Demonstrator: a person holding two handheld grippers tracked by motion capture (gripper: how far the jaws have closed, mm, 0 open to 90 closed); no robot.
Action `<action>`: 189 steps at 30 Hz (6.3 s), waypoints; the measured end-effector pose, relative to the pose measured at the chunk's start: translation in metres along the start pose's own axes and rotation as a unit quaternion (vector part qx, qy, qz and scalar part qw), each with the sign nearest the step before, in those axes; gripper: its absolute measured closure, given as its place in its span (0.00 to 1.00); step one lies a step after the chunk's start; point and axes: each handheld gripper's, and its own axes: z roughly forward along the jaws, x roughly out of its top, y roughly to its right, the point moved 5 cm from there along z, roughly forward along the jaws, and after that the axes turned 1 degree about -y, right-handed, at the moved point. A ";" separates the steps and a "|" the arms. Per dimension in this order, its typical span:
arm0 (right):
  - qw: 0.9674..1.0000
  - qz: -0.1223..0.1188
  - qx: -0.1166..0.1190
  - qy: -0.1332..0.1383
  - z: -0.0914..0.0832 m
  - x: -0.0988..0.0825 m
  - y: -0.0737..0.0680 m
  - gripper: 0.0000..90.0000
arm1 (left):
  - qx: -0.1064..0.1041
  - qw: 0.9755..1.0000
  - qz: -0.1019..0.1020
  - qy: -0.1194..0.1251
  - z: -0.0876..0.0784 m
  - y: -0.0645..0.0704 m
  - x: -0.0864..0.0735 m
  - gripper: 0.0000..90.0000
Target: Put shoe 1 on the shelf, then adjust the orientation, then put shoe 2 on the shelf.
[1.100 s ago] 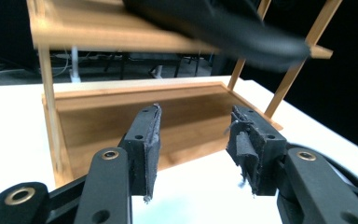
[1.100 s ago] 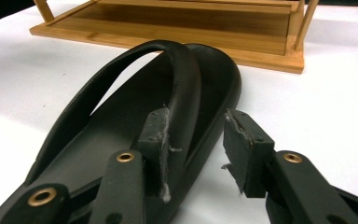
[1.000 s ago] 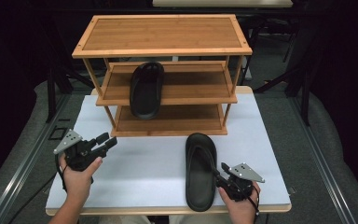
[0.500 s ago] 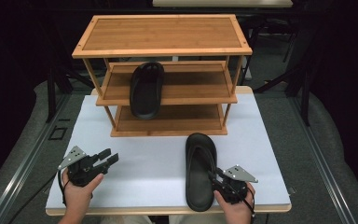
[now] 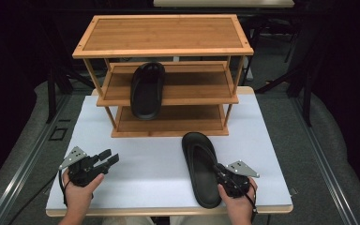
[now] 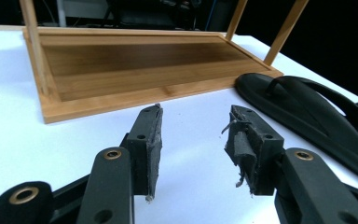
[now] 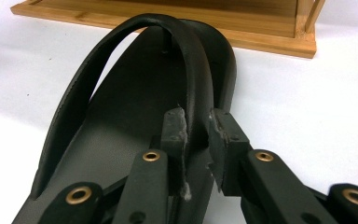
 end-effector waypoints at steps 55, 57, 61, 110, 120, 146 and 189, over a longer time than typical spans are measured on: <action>1.000 0.011 -0.014 -0.001 -0.007 -0.004 0.009 0.93 | 0.008 1.000 -0.019 0.000 -0.001 -0.014 -0.001 0.59; 1.000 0.012 -0.013 0.006 -0.008 -0.003 0.010 0.93 | 0.009 1.000 -0.019 -0.001 -0.002 -0.014 -0.001 0.59; 1.000 0.015 -0.011 0.018 -0.012 -0.001 0.009 0.93 | 0.008 1.000 -0.020 0.000 -0.001 -0.014 -0.001 0.59; 0.991 0.035 0.006 0.130 -0.067 0.050 0.007 0.93 | 0.010 1.000 -0.025 0.001 -0.003 -0.015 -0.001 0.59; 0.988 0.033 0.005 0.152 -0.075 0.063 0.007 0.93 | 0.009 1.000 -0.026 0.002 -0.003 -0.015 -0.001 0.59; 0.983 0.023 -0.010 0.183 -0.046 0.143 0.014 0.93 | 0.010 1.000 -0.026 0.002 -0.003 -0.018 -0.002 0.59; 0.986 0.034 -0.090 0.135 0.057 0.231 0.022 0.93 | 0.012 0.999 -0.034 0.003 -0.003 -0.021 -0.005 0.59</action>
